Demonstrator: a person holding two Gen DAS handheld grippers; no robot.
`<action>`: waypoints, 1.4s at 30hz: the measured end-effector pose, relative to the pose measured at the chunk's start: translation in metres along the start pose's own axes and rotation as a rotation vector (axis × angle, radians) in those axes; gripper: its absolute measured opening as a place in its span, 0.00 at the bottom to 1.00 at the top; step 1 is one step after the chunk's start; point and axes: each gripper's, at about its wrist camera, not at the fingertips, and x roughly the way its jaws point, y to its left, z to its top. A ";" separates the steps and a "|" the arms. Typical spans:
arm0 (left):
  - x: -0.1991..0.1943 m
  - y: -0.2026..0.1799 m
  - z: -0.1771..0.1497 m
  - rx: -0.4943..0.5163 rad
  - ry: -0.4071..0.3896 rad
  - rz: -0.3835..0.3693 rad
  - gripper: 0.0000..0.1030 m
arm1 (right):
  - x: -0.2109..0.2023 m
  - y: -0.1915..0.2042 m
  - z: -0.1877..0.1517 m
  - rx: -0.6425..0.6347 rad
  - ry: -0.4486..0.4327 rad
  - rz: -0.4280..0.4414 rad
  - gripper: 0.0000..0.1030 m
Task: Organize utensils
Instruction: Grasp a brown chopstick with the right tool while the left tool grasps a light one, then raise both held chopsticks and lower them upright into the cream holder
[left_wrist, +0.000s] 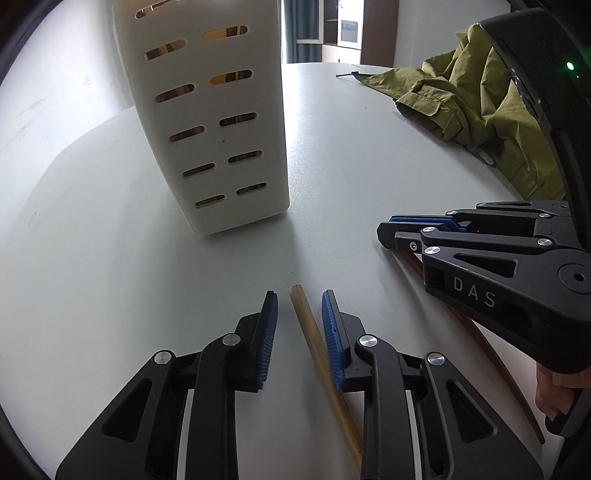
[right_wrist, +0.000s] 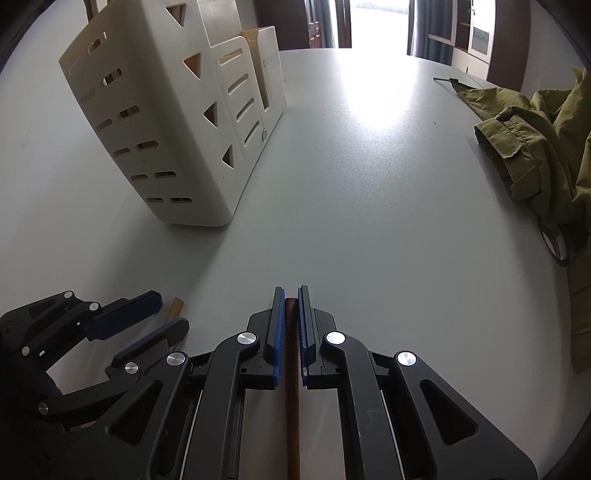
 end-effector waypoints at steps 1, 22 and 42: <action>0.001 0.000 0.002 0.002 0.006 0.001 0.17 | 0.000 0.000 0.000 -0.001 0.000 -0.001 0.08; -0.085 0.026 0.044 -0.054 -0.219 -0.026 0.06 | -0.062 0.023 0.012 -0.021 -0.187 0.062 0.08; -0.185 0.040 0.055 -0.076 -0.497 -0.019 0.05 | -0.147 0.055 0.044 -0.083 -0.456 0.126 0.07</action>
